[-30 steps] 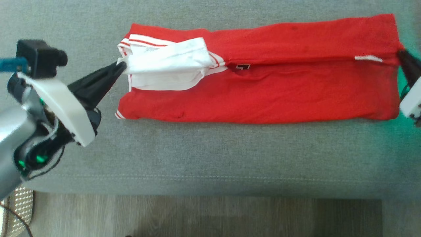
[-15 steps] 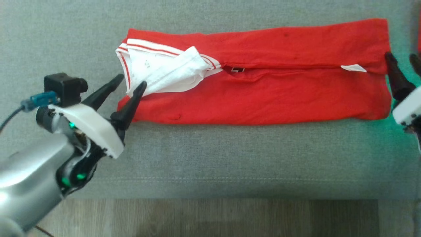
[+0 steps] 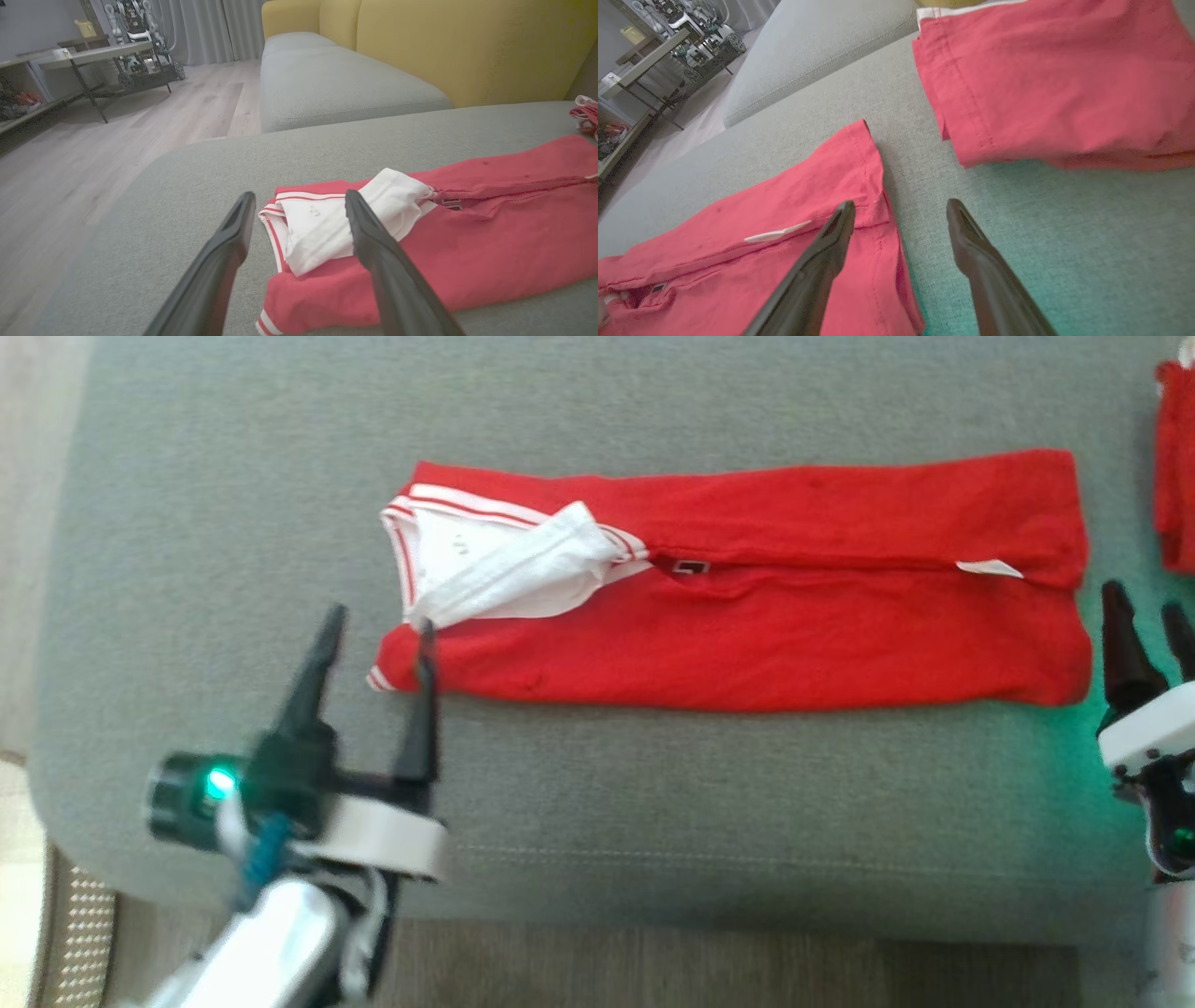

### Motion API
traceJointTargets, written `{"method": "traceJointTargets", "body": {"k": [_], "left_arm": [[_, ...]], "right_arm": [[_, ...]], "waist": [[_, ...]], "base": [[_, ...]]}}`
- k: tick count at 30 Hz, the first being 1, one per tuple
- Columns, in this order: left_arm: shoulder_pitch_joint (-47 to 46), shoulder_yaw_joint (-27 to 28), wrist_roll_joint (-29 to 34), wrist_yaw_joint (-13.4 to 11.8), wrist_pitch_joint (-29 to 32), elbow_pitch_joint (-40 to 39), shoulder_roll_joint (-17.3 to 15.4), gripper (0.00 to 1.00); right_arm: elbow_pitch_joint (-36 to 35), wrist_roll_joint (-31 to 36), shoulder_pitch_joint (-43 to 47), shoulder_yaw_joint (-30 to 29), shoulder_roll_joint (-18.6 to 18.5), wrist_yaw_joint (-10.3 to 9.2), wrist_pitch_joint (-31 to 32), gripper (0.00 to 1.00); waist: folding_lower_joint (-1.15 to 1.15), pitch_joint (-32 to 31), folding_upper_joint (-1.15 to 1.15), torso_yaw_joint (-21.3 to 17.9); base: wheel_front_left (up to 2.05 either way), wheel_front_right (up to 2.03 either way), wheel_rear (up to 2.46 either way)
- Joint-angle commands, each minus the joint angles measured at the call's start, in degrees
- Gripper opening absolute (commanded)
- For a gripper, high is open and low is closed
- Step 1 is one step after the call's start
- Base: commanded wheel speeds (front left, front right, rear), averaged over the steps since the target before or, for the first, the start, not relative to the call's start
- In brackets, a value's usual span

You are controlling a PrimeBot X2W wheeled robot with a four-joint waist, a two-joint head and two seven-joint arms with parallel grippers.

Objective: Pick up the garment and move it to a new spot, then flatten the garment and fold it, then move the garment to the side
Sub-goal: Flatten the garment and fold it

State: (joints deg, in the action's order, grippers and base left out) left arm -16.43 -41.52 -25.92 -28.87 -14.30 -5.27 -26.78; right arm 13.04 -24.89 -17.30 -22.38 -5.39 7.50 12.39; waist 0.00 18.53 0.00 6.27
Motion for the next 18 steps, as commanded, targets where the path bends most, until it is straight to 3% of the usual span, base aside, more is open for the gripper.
{"method": "traceJointTargets", "body": {"k": [1,7,14,18], "left_arm": [[-0.4,2.7,3.0,-0.4,-0.7,-2.1,0.4,1.00],[2.8,1.7,11.3,0.8,-0.7,-0.9,4.8,1.00],[4.4,3.7,14.0,2.2,-0.7,0.0,7.8,1.00],[5.4,5.3,15.3,3.0,-0.7,0.2,9.0,1.00]], "right_arm": [[0.2,1.5,-2.5,0.4,-0.6,-0.01,-0.6,1.00],[10.1,5.7,-7.3,-1.4,-2.4,-0.01,-1.2,1.00],[19.4,9.8,-10.4,-2.8,-4.5,-0.01,-1.5,1.00],[24.1,10.6,-10.6,-0.4,-4.6,-0.01,0.2,1.00]], "waist": [[0.00,-0.9,0.00,1.4],[0.00,-1.6,0.00,4.1],[0.00,-2.1,0.00,5.9],[0.00,-2.5,0.00,6.5]], "base": [[0.00,0.00,0.00],[0.00,0.00,0.00],[0.00,0.00,0.00],[0.00,0.00,0.00]]}}
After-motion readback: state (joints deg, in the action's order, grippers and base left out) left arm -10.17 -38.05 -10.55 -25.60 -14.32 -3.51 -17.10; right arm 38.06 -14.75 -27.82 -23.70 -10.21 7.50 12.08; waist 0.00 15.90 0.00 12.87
